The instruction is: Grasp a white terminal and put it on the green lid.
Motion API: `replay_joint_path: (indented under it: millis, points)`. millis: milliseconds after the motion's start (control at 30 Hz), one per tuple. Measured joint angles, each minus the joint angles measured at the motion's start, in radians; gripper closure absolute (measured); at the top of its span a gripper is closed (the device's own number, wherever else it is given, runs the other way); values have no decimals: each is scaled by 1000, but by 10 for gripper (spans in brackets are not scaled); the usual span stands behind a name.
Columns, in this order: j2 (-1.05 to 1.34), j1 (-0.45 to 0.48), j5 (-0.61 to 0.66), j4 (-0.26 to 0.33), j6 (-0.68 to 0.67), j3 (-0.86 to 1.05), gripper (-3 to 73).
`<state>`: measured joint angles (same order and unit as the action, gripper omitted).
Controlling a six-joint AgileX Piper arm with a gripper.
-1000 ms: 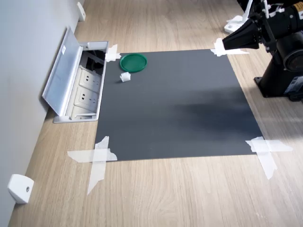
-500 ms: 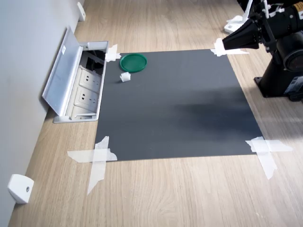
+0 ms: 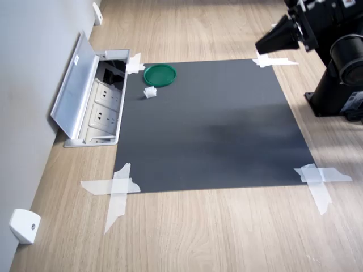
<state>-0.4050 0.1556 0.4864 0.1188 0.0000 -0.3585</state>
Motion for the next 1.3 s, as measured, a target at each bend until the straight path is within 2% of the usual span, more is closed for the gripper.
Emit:
replay_joint_path:
  millis: [400, 533, 800, 1133, 1300]
  points:
    - [-398, 0, 13, -16, -28, -313, 703]
    - [-504, 0, 82, -23, -92, -417, 703]
    - [-643, 0, 309, -56, -248, -591, 703]
    - [-786, 0, 393, -109, -259, -752, 703]
    - [-889, 0, 476, -89, -356, -841, 687]
